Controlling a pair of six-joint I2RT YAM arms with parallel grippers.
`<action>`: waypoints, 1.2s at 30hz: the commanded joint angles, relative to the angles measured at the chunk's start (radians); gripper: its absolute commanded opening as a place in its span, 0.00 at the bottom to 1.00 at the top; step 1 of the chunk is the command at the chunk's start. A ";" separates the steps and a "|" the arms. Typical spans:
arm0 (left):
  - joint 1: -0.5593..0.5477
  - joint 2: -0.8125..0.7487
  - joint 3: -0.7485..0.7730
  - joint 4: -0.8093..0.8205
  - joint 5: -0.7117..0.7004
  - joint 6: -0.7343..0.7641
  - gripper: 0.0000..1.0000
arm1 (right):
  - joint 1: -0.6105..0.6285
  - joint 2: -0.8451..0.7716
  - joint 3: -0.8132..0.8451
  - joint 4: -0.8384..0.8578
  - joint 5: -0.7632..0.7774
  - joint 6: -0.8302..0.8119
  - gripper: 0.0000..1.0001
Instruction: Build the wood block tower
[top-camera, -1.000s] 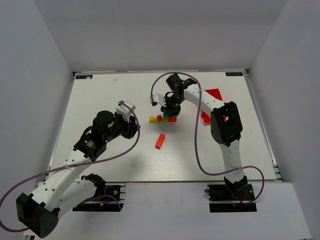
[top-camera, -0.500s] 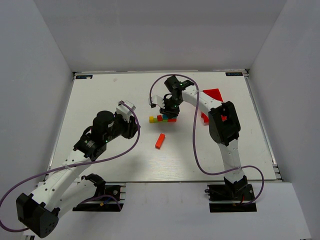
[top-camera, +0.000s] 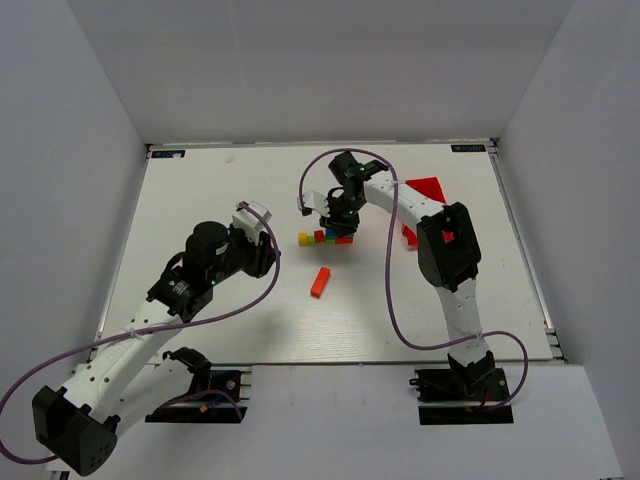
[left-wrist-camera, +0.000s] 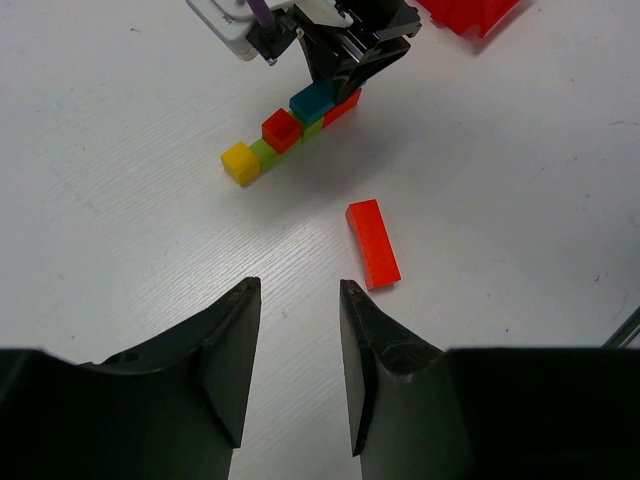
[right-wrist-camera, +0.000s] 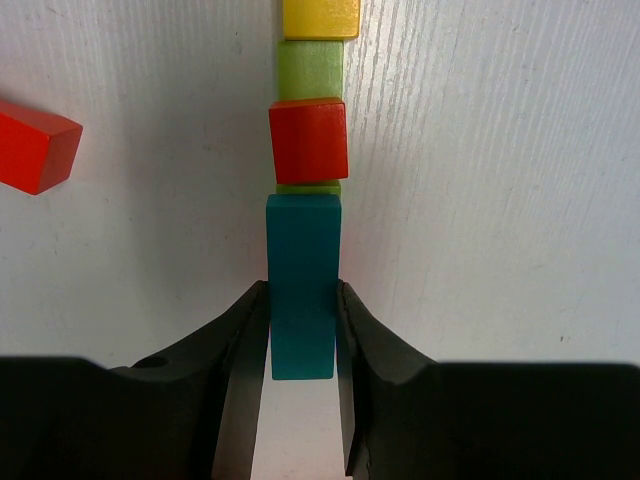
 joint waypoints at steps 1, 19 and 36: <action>0.005 -0.022 0.011 0.014 0.018 0.000 0.48 | 0.005 0.009 -0.009 0.010 -0.006 0.008 0.10; 0.005 -0.022 0.011 0.014 0.018 0.000 0.48 | 0.011 0.016 -0.014 0.020 -0.007 0.013 0.14; 0.005 -0.022 0.011 0.014 0.018 0.000 0.48 | 0.009 0.019 -0.014 0.018 -0.006 0.013 0.17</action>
